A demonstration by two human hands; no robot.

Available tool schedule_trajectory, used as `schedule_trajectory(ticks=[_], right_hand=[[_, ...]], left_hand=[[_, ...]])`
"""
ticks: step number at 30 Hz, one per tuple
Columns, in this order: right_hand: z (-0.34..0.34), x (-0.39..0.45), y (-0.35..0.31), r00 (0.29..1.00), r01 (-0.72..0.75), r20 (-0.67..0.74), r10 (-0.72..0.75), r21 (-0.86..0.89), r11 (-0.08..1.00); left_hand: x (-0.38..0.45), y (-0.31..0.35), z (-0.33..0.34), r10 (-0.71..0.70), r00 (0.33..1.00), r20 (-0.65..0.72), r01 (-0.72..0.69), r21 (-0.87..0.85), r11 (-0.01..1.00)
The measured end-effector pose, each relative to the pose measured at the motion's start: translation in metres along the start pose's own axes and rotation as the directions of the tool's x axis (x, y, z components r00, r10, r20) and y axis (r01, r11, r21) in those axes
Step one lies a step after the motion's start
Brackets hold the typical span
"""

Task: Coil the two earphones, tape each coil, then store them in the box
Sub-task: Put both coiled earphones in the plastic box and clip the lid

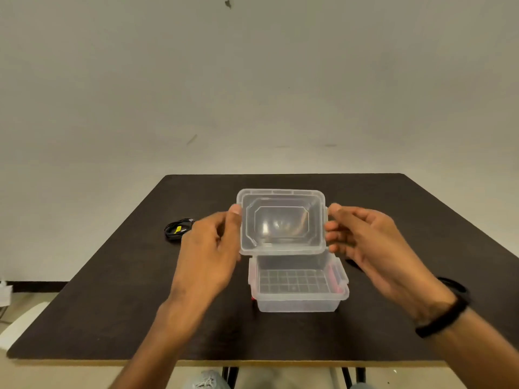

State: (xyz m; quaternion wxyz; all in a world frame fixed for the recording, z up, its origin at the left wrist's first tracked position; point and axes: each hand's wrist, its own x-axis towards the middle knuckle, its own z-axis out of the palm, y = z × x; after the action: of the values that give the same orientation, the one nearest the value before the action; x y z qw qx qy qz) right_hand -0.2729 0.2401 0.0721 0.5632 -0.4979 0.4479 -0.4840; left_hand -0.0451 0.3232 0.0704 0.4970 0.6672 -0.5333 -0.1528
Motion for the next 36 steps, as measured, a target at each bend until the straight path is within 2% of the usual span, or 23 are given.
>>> schedule_trajectory(ticks=[3, 5, 7, 9, 11, 13, 16, 19, 21, 22, 24, 26, 29, 31, 34, 36], right_hand=[[0.012, 0.028, -0.003, 0.998, -0.044, 0.036, 0.042, 0.05, 0.998], [0.018, 0.049, -0.002, 0.994, -0.096, 0.047, 0.095, 0.029, 0.995], [0.022, 0.072, 0.003, 0.99, -0.133, 0.046, 0.135, -0.042, 0.99], [0.022, 0.094, 0.01, 0.988, -0.143, 0.045, 0.15, -0.137, 0.98], [0.02, 0.115, 0.019, 0.988, -0.136, 0.043, 0.151, -0.242, 0.961], [0.018, 0.131, 0.027, 0.986, -0.139, 0.04, 0.161, -0.335, 0.932], [0.015, 0.147, 0.036, 0.98, -0.169, 0.038, 0.195, -0.355, 0.92], [0.013, 0.156, 0.042, 0.972, -0.21, 0.024, 0.232, -0.339, 0.917], [0.013, 0.158, 0.045, 0.976, -0.203, -0.007, 0.219, -0.411, 0.889], [0.015, 0.158, 0.046, 0.985, -0.158, -0.023, 0.171, -0.52, 0.839], [0.023, 0.152, 0.041, 1.0, 0.021, 0.011, -0.02, -0.773, 0.634], [0.042, 0.138, 0.031, 0.966, 0.255, 0.205, -0.157, -0.846, 0.469], [0.084, 0.11, 0.02, 0.809, 0.583, 0.566, -0.159, -0.74, 0.336], [0.113, 0.097, 0.022, 0.685, 0.724, 0.716, -0.138, -0.646, 0.241], [0.146, 0.089, 0.037, 0.538, 0.842, 0.841, -0.058, -0.532, 0.09], [0.158, 0.09, 0.047, 0.501, 0.865, 0.865, 0.012, -0.501, 0.01]], left_hand=[[0.025, -0.007, 0.007, -0.117, 0.992, -0.04, 0.106, -0.212, 0.972], [0.042, -0.019, 0.017, -0.154, 0.987, -0.041, 0.136, -0.291, 0.947], [0.057, -0.034, 0.027, -0.108, 0.994, -0.034, 0.1, -0.184, 0.978], [0.073, -0.057, 0.037, -0.005, 1.0, 0.003, 0.004, 0.069, 0.998], [0.088, -0.079, 0.044, 0.058, 0.996, 0.074, -0.076, 0.27, 0.96], [0.098, -0.094, 0.049, 0.056, 0.985, 0.161, -0.117, 0.402, 0.908], [0.104, -0.099, 0.048, 0.068, 0.969, 0.237, -0.173, 0.457, 0.873], [0.114, -0.11, 0.02, 0.177, 0.977, 0.116, -0.21, 0.422, 0.882], [0.123, -0.129, -0.012, 0.178, 0.982, 0.066, -0.187, 0.505, 0.843], [0.125, -0.138, -0.03, 0.149, 0.986, 0.079, -0.168, 0.557, 0.813], [0.125, -0.157, -0.06, 0.098, 0.985, 0.145, -0.169, 0.644, 0.746], [0.12, -0.169, -0.077, 0.072, 0.968, 0.238, -0.219, 0.679, 0.701], [0.115, -0.175, -0.084, 0.067, 0.946, 0.319, -0.283, 0.704, 0.652], [0.116, -0.174, -0.083, 0.061, 0.938, 0.341, -0.306, 0.732, 0.608], [0.12, -0.174, -0.082, 0.085, 0.931, 0.355, -0.333, 0.732, 0.595], [0.125, -0.174, -0.081, 0.093, 0.921, 0.379, -0.359, 0.73, 0.581]])
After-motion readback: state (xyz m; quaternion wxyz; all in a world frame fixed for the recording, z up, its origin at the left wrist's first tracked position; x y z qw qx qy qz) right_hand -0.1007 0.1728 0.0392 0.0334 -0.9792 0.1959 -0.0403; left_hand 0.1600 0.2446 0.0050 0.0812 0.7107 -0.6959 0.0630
